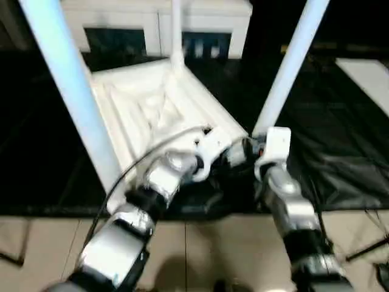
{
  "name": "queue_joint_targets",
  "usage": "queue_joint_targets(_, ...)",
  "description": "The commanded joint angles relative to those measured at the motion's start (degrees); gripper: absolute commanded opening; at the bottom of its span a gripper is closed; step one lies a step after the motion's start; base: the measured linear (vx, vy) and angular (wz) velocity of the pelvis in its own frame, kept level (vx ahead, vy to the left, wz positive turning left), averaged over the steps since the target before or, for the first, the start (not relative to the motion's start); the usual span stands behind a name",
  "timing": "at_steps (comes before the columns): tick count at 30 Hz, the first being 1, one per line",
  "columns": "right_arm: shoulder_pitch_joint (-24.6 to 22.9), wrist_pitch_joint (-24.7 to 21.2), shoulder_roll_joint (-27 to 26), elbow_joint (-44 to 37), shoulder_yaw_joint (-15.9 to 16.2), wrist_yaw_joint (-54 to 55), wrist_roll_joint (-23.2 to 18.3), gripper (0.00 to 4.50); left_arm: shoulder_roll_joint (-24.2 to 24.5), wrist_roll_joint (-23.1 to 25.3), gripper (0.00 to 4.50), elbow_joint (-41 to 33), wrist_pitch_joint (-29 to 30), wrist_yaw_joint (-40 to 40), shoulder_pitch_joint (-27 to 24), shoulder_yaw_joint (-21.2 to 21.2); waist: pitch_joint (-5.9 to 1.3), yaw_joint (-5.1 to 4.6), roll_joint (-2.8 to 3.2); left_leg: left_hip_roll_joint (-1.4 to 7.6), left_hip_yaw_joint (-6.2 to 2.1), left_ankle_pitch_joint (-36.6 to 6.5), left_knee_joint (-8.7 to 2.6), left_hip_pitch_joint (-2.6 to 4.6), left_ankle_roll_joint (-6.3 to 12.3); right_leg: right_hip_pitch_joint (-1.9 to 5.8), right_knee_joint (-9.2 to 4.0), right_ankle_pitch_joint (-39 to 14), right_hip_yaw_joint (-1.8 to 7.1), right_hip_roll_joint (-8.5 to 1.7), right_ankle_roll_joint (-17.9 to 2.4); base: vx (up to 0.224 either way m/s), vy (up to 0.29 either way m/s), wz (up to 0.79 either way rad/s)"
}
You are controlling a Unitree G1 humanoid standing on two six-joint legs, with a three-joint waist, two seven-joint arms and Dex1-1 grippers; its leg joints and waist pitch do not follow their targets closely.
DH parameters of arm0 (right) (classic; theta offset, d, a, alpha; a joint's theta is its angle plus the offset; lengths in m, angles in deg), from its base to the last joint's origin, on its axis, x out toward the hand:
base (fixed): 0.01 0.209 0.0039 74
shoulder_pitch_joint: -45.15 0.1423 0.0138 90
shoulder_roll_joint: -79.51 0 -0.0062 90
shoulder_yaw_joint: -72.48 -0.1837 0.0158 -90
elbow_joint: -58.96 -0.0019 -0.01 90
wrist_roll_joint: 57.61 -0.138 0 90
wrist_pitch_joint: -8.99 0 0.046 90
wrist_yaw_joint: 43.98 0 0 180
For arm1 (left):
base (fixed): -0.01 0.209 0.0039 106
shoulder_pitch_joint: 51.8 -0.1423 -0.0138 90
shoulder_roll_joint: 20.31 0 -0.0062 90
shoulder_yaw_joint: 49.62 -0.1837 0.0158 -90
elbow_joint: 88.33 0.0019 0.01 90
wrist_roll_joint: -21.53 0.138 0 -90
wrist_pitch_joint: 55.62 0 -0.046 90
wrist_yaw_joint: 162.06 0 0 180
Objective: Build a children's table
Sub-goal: Rotate leg to tighten
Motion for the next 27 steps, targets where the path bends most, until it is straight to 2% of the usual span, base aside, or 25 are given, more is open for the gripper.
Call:
queue_joint_targets(1,-0.86,0.75,-4.30,1.64,3.99,-1.38,0.10,3.09,-0.62,0.95,0.00,1.30,-2.36,-6.69,1.74,1.99,-3.75,0.17,-0.13,2.13,-1.84,-19.60,-4.90,1.05,1.31,2.30,-4.85,-23.31,0.84,-2.73,-9.66,0.000,0.000,0.00)
queue_joint_targets(3,-1.44,2.18,-3.83,0.34,3.17,-0.84,0.66,3.23,-0.14,1.99,0.00,2.38,-5.42,-5.28,1.97,0.80,-3.82,0.16,-0.08,2.19,-1.77,-19.19,-4.91,1.00,1.80,2.37,-4.67,-21.99,0.90,-2.67,-10.07,0.000,0.000,0.00)
queue_joint_targets(4,-1.65,2.67,-3.56,0.03,3.04,-0.52,0.92,3.36,-0.04,2.24,0.00,2.79,-6.32,-4.93,2.05,0.59,-3.95,-0.13,-0.15,2.17,-2.11,-18.10,-5.15,0.22,1.91,3.07,-4.39,-21.73,0.75,-2.91,-9.68,0.000,0.000,0.00)
queue_joint_targets(5,-2.17,2.53,-2.90,-0.82,2.88,0.01,1.23,3.49,0.17,2.44,0.00,2.84,-7.14,-4.41,1.98,0.36,-3.97,-0.12,-0.14,2.22,-2.17,-18.04,-5.19,0.29,1.83,3.06,-4.38,-21.83,0.71,-2.91,-9.71,0.000,0.000,0.00)
queue_joint_targets(6,-2.68,2.17,-2.34,-1.64,2.67,0.41,1.41,3.58,0.35,2.54,0.00,2.81,-7.49,-4.02,1.89,0.23,-4.02,-0.02,-0.09,2.32,-2.01,-18.45,-5.02,0.88,1.77,2.65,-4.53,-21.59,0.79,-2.84,-10.26,0.000,0.000,0.00)
queue_joint_targets(7,-3.62,1.59,-1.60,-3.32,2.25,1.01,1.61,3.58,0.74,2.90,0.00,2.54,-8.23,-3.28,1.71,-0.26,-4.15,0.05,-0.25,2.32,-1.84,-18.33,-4.84,1.11,1.86,2.52,-4.55,-20.85,0.89,-2.84,-10.67,0.000,0.000,0.00)
queue_joint_targets(9,-4.68,1.06,-0.74,-5.22,2.07,1.51,2.10,3.74,1.12,3.15,0.00,2.27,-9.04,-2.44,1.49,-0.69,-4.11,0.63,-0.16,2.33,-1.49,-16.74,-4.74,1.40,2.56,2.39,-4.28,-18.16,1.09,-2.63,-11.64,0.000,0.000,0.00)
queue_joint_targets(10,-7.36,0.37,0.59,-9.93,1.51,1.63,2.74,3.74,1.67,3.38,0.00,2.20,-10.45,-0.93,1.20,-1.04,-4.20,0.68,0.02,2.30,-1.48,-16.41,-4.70,1.36,2.69,2.49,-4.21,-17.44,1.13,-2.63,-11.90,0.000,0.000,0.00)
queue_joint_targets(11,-10.26,-0.29,1.48,-14.80,1.00,1.61,3.01,3.74,2.03,3.79,0.00,2.50,-12.47,-0.12,1.04,-1.38,-4.21,0.88,-0.28,2.32,-1.42,-15.62,-4.75,1.12,3.00,2.78,-4.14,-16.51,1.13,-2.61,-11.75,0.000,0.000,0.00)
queue_joint_targets(12,-10.55,-0.36,1.56,-15.29,0.95,1.60,3.03,3.74,2.07,3.84,0.00,2.53,-12.66,-0.05,1.03,-1.41,-4.14,1.06,-0.30,2.31,-1.47,-15.24,-4.77,1.04,3.21,2.87,-4.15,-16.34,1.15,-2.59,-11.43,0.000,0.000,0.00)
queue_joint_targets(13,-12.91,-1.25,2.35,-18.95,0.89,1.27,3.33,3.74,2.22,4.12,0.00,2.83,-14.54,-0.15,0.99,-1.51,-4.30,1.52,-0.27,2.36,-1.34,-14.42,-4.64,1.34,3.64,2.74,-4.02,-15.34,1.26,-2.62,-11.32,0.000,0.000,0.00)
queue_joint_targets(16,-17.97,-3.08,3.43,-26.31,0.21,0.40,3.83,3.74,2.02,3.82,0.00,4.05,-20.20,-1.92,1.51,-0.24,-4.50,1.92,-0.43,2.22,-1.43,-12.73,-4.57,0.93,4.58,3.16,-3.81,-14.09,1.18,-2.60,-11.26,0.000,0.000,0.00)
queue_joint_targets(17,-19.15,-3.60,3.69,-27.90,0.09,0.03,3.59,3.74,1.80,2.83,0.00,3.91,-20.06,-1.06,1.54,0.57,-4.50,2.01,-0.41,2.35,-1.45,-12.85,-4.60,0.97,4.55,3.13,-3.75,-14.65,1.21,-2.75,-11.16,0.000,0.000,0.00)
queue_joint_targets(19,-21.66,-4.68,4.25,-31.09,-0.19,-0.45,2.98,3.88,1.72,1.19,0.55,2.31,-20.57,0.92,1.17,1.55,-4.48,1.87,-0.33,2.42,-1.55,-13.48,-4.66,0.92,4.36,3.05,-3.88,-16.67,1.09,-2.86,-11.38,0.000,0.000,0.00)
queue_joint_targets(20,-22.77,-5.26,4.47,-32.24,-0.36,-0.76,2.44,3.88,1.63,0.25,0.55,1.18,-20.21,1.89,0.82,2.07,-4.52,2.02,-0.48,2.35,-1.46,-13.67,-4.55,1.07,4.43,2.98,-3.97,-17.02,1.12,-2.85,-11.50,0.000,0.000,0.00)
queue_joint_targets(22,-23.94,-6.18,4.78,-33.57,-0.35,-1.01,2.02,3.88,1.58,-0.40,0.70,0.19,-20.39,2.68,0.47,2.51,-4.54,2.20,-0.25,2.54,-1.46,-14.10,-4.58,1.22,4.53,2.75,-4.04,-16.95,1.22,-2.94,-12.09,0.000,0.000,0.00)
queue_joint_targets(23,-24.96,-6.70,5.04,-34.39,-0.42,-0.97,1.96,3.88,1.64,-1.16,0.82,-1.33,-20.82,3.97,-0.12,2.75,-4.57,2.26,-0.27,2.74,-1.56,-13.75,-4.68,1.05,4.52,2.96,-3.73,-15.49,1.12,-2.89,-12.55,0.000,0.000,0.00)
queue_joint_targets(25,-26.64,-7.85,5.63,-35.15,-0.49,-1.59,1.31,3.88,2.18,-3.44,0.99,-6.63,-19.90,7.29,-2.18,3.08,-4.60,2.50,-0.27,2.88,-1.51,-14.18,-4.64,1.27,4.54,2.89,-3.59,-15.22,1.20,-3.02,-13.13,0.000,0.000,0.00)
queue_joint_targets(27,-27.42,-8.71,5.71,-36.00,-0.77,-2.42,1.09,3.88,3.20,-5.43,1.06,-12.03,-15.94,11.57,-4.59,2.53,-4.55,2.64,-0.16,2.82,-1.47,-13.50,-4.65,1.08,4.55,2.97,-3.35,-14.37,1.23,-2.88,-13.23,0.000,0.000,0.00)
